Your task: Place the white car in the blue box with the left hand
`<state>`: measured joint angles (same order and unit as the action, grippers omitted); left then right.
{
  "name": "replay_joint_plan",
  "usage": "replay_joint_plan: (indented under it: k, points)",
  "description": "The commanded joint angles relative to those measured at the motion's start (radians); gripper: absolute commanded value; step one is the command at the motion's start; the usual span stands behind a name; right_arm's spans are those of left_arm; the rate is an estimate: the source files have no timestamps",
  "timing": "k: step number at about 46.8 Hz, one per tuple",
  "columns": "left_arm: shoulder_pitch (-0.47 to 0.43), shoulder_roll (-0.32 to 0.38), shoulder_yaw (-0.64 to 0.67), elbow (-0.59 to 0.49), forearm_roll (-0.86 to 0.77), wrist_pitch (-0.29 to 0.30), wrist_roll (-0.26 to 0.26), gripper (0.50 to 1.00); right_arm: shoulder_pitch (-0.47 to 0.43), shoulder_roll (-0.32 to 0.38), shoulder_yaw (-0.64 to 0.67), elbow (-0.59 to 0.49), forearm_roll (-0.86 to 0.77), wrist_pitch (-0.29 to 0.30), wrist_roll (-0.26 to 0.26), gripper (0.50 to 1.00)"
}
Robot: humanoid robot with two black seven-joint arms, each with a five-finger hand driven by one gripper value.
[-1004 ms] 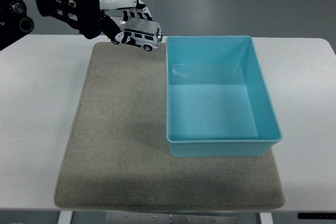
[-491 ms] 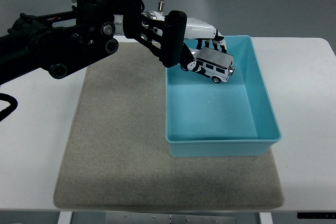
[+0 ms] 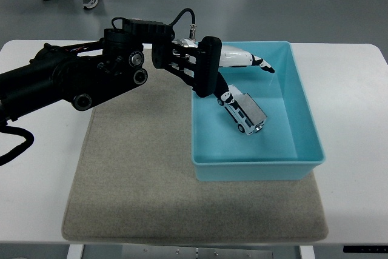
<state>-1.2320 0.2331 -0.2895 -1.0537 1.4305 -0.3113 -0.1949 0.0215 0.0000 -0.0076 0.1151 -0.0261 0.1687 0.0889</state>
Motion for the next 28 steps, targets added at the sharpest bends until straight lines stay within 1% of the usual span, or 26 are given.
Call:
replay_joint_plan:
  k: [1, 5, 11, 15, 21, 28]
  points:
    - [0.003, 0.000, 0.000, 0.000, -0.004, 0.001, 0.000, 0.999, 0.000, 0.000, 0.000, 0.000, 0.000, 0.000, 0.000, 0.936]
    - [0.005, 0.005, -0.011, 0.000, -0.054, 0.001, 0.000, 0.996, 0.000, 0.000, 0.000, 0.000, 0.000, 0.000, 0.000, 0.936]
    - [0.002, 0.028, -0.019, 0.000, -0.251, 0.001, 0.006, 0.996, 0.000, 0.000, 0.000, 0.000, 0.000, 0.000, 0.000, 0.936]
    - [0.002, 0.078, -0.023, 0.000, -0.392, 0.000, 0.008, 0.996, 0.000, 0.000, 0.000, 0.000, 0.000, 0.000, 0.000, 0.936]
    - [0.002, 0.149, -0.059, 0.000, -0.579, -0.002, 0.025, 0.996, 0.000, 0.000, 0.000, 0.000, 0.000, 0.000, 0.000, 0.936]
    - [0.017, 0.264, -0.083, 0.001, -0.843, -0.011, 0.026, 0.996, 0.000, 0.000, 0.000, 0.000, 0.000, 0.000, 0.000, 0.936]
